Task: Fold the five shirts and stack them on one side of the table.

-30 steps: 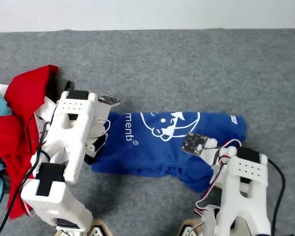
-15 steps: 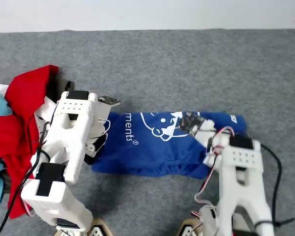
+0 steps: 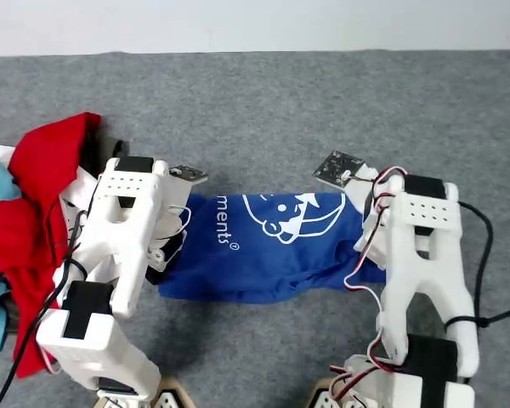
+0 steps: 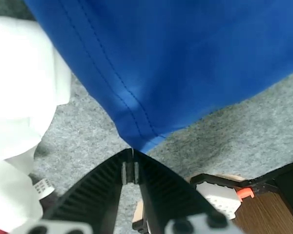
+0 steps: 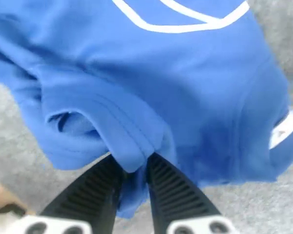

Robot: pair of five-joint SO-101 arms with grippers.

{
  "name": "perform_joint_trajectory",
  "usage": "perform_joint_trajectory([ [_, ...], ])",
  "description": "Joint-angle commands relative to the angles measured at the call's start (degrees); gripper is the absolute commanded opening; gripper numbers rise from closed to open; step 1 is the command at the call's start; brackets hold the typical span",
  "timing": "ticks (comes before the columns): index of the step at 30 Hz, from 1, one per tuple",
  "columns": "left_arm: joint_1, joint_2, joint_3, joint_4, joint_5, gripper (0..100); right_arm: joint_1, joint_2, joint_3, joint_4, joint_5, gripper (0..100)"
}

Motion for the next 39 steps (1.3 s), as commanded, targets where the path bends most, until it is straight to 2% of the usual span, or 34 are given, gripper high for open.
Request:
perform_joint_trajectory([
  [1,-0.1,-2.1,-0.1,1.8,-0.5,0,0.0,-0.2,-4.3,5.9,-0.3,1.0],
  [10,-0.2,-2.1,-0.1,1.8,-1.1,0,0.1,-0.2,-13.9,24.2,-0.3,1.0],
  [24,-0.2,-2.1,-0.1,1.8,-2.7,0,3.9,3.6,-11.0,24.3,-0.1,1.0],
  [32,-0.2,-2.1,-0.1,1.8,-2.7,0,5.9,4.2,-3.7,24.2,3.9,1.0],
  [39,-0.2,-2.1,-0.1,1.8,-2.7,0,5.3,6.5,-3.8,16.7,3.9,1.0],
])
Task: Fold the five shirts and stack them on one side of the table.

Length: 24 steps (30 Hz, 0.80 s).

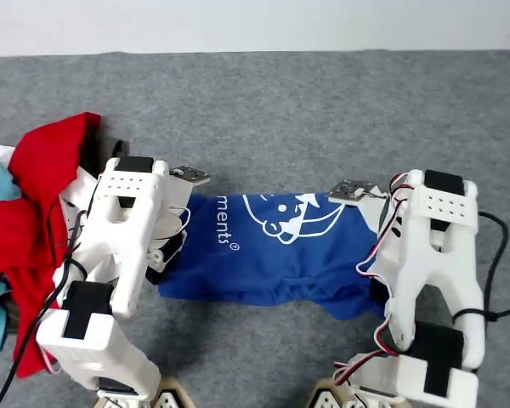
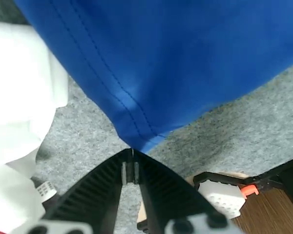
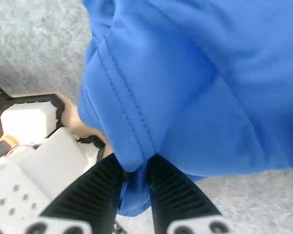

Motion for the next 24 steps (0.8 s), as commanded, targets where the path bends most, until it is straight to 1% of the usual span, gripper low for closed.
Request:
perform_joint_trajectory([
  [1,-0.2,-2.1,-0.1,1.8,-0.6,0,-0.2,2.8,-0.5,-3.6,0.5,1.0],
  [5,-0.2,-2.1,-0.1,1.8,-0.6,0,-0.8,9.1,-2.6,-7.5,-2.8,1.0],
  [14,-0.2,-2.1,0.0,1.8,-0.6,0,-2.0,20.0,-19.2,-7.3,-6.9,1.0],
  [20,-0.2,-2.1,2.9,1.7,-0.6,0,-5.2,25.9,-27.4,-7.3,-10.5,1.0],
  [24,-0.2,-2.1,3.6,1.7,-0.7,0,-6.5,27.9,-31.5,-6.5,-11.3,1.0],
])
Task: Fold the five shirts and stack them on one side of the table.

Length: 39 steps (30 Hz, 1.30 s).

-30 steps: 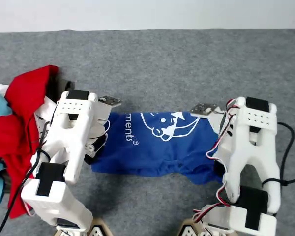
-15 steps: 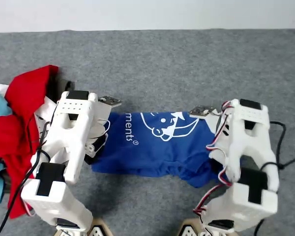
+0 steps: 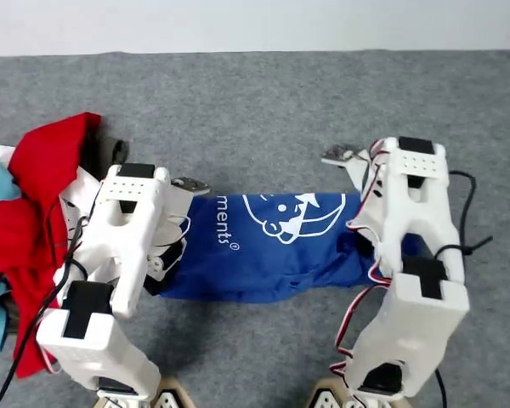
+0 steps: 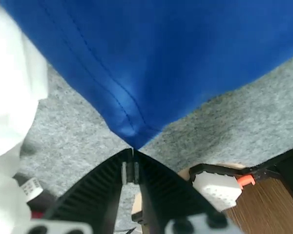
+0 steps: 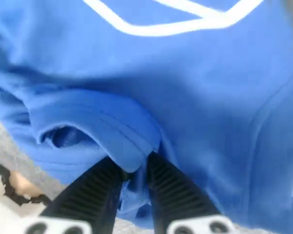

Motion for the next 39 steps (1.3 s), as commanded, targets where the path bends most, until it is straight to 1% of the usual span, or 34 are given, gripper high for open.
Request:
perform_joint_trajectory([
  [1,-0.2,-2.1,0.1,1.7,-0.7,0,-1.1,0.2,-5.0,0.7,-1.0,1.0],
  [8,-0.2,-2.2,0.1,1.7,-0.7,0,0.0,-2.4,-7.4,9.3,-0.4,1.0],
  [10,-0.2,-2.2,0.1,1.7,-0.7,0,0.7,-4.4,-7.2,12.0,1.6,1.0],
  [12,-0.2,-2.4,0.1,1.7,-0.7,0,2.0,-6.6,-5.8,12.5,2.9,1.0],
  [19,-0.1,-2.6,0.0,1.7,-0.7,0,6.7,-17.4,9.2,12.5,7.3,1.0],
  [24,0.4,-2.6,0.0,1.7,-0.7,0,7.9,-24.0,19.1,12.2,9.6,1.0],
  [27,0.4,-2.6,-0.7,1.7,-0.7,0,7.6,-24.6,21.0,10.7,9.6,1.0],
  [33,0.4,-2.6,-2.5,1.7,-0.6,0,7.4,-24.5,23.5,3.4,9.6,1.0],
  [39,0.4,-2.6,-2.2,1.8,-0.4,0,3.6,-24.5,22.3,1.2,8.5,1.0],
])
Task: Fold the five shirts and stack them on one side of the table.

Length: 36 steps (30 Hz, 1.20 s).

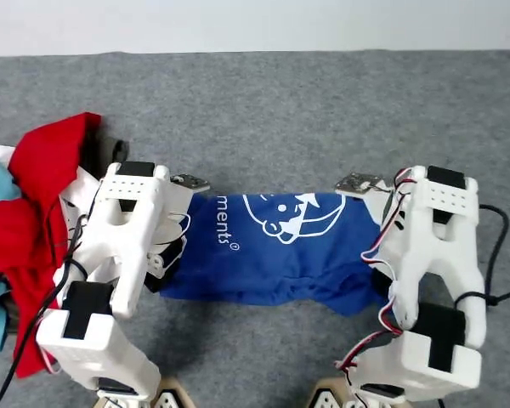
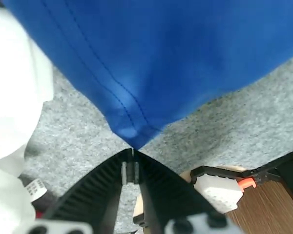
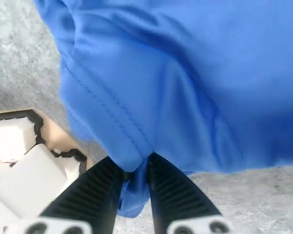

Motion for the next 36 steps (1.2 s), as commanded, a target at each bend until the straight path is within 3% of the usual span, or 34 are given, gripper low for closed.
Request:
perform_joint_trajectory([
  [1,0.4,-2.5,-1.3,1.8,-0.4,0,-3.0,-2.7,-1.7,-2.0,-1.6,1.0],
  [13,-0.1,-2.5,-1.3,1.8,-0.4,0,-7.0,-0.5,-6.9,-3.4,-8.4,1.0],
  [17,0.1,-2.5,-1.3,1.8,-0.4,0,-5.3,-1.4,-9.5,2.2,-7.9,1.0],
  [23,0.4,-2.5,-1.4,1.8,-0.4,0,-1.6,-2.2,-8.4,9.4,-1.0,1.9],
  [29,0.4,-2.5,-1.6,1.8,-0.4,0,3.6,-4.9,-8.4,9.8,-0.6,25.7],
  [36,0.5,-2.5,-2.3,1.8,-0.7,0,3.2,-16.7,-8.3,9.8,-1.1,27.5],
])
